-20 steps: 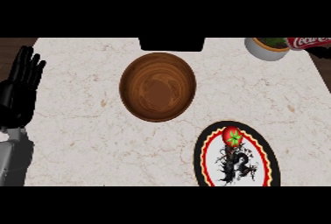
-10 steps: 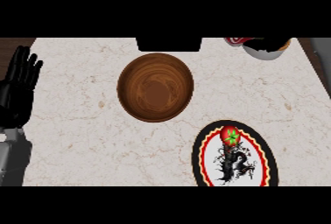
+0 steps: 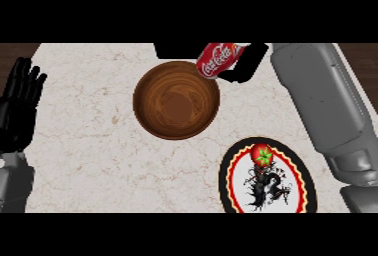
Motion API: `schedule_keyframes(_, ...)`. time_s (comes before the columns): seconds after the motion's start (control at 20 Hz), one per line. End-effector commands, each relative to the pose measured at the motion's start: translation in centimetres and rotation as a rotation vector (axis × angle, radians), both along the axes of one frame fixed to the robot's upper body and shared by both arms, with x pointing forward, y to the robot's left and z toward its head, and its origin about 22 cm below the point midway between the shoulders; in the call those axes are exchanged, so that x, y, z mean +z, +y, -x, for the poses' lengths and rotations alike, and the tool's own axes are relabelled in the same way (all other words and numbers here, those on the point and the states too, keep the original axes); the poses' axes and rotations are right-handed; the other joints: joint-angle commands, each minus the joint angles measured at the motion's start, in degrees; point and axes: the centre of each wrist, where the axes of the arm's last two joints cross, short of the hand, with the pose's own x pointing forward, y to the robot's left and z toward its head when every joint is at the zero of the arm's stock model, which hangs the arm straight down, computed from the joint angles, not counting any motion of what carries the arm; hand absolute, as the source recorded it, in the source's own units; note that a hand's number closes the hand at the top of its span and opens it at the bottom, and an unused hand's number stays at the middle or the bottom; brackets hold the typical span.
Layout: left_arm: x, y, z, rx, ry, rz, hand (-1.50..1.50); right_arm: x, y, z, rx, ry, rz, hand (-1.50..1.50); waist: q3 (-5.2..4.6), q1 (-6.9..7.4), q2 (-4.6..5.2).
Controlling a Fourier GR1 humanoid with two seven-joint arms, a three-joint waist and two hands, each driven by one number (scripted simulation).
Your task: Pick the can from the plate and place it in the bowl
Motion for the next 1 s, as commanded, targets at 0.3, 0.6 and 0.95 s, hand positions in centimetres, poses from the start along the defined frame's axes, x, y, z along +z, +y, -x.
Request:
schedule_keyframes(0.3,0.2,-1.3,0.0,-0.027,-0.011,0.008,0.0,-8.6,6.7,0.8,-0.086,-0.063,0.132,1.5,0.02,1.06,0.44)
schedule_keyframes(0.6,-0.3,-1.0,-0.4,-0.04,0.0,0.006,0.0,-14.1,6.6,0.6,-0.234,0.12,0.097,-1.5,0.02,1.54,0.58)
schedule_keyframes(0.95,0.4,-0.2,-1.5,-0.028,-0.025,-0.001,0.0,-15.9,5.2,0.0,-0.204,0.247,-0.199,-1.5,0.04,2.44,1.01)
